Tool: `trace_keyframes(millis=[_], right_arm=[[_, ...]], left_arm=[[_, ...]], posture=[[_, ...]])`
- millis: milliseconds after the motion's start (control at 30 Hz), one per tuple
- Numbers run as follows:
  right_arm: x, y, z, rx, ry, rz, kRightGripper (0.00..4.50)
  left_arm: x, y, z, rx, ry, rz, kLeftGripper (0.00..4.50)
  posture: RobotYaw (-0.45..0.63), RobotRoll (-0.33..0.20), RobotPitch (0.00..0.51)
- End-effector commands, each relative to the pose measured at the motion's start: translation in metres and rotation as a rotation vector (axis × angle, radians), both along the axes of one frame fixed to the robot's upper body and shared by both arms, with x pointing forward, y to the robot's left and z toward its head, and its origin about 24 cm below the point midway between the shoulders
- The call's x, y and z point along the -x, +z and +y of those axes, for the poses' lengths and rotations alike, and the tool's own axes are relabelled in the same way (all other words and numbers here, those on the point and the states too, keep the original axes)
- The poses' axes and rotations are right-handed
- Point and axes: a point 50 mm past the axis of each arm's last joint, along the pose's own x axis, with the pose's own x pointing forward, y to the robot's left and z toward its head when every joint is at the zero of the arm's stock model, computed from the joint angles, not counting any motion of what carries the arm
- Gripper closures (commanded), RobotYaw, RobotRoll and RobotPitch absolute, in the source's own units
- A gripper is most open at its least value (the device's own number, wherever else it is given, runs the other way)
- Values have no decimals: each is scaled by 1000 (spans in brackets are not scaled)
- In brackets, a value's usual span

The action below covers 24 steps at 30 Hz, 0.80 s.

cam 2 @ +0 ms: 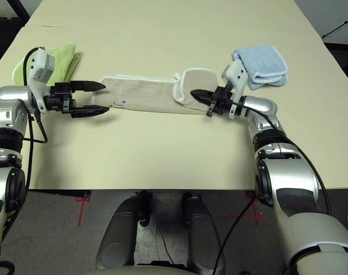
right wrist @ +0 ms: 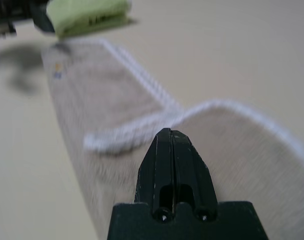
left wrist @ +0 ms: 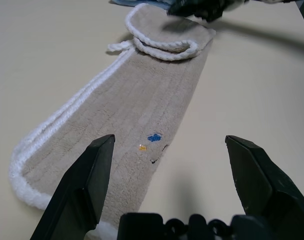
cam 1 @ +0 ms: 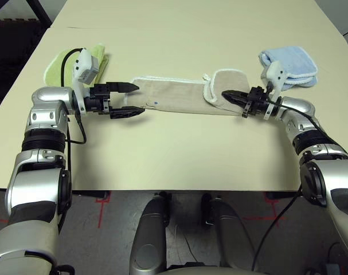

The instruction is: Fold the towel and set it aside.

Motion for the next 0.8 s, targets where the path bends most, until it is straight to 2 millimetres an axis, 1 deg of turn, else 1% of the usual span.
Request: trace_keyframes(millis=[33,100,133,167,300,400,467,567,667,733,800], right_arm=[[-4,12,-6,-81,-76,8,4478],[-9,12,-6,-83,-148,43,4478],[-11,12,-4,-85,-171,58,4478],[-12,12,-3,-91,-187,68,4478],[-19,9,3,-90,-290,111,4478],[-23,-1,8,-68,-368,151,4478],[-24,-13,11,-37,-409,179,4478],[-22,-33,13,21,-434,229,4478],[-19,-44,14,50,-443,253,4478],[-19,-46,14,34,-450,259,4478],[-20,-41,13,2,-453,241,4478]], left_arm=[[0,-2,-2,23,0,0,0],[-3,0,-4,78,29,-13,0],[-4,1,-5,107,46,-16,0],[-4,1,-6,121,52,-18,0],[-2,-7,-7,110,52,-16,0],[-1,-7,-7,101,52,-14,0],[-1,-7,-7,98,52,-15,0],[0,-5,-8,92,49,-14,0],[1,-5,-7,87,50,-9,0],[2,-5,-6,83,50,-5,0],[2,-5,-6,82,51,-4,0]], posture=[[75,0,230],[75,0,230],[76,0,237],[83,0,253],[92,0,274],[100,0,280],[118,0,286],[137,0,292],[141,0,293],[140,0,294],[136,0,292]])
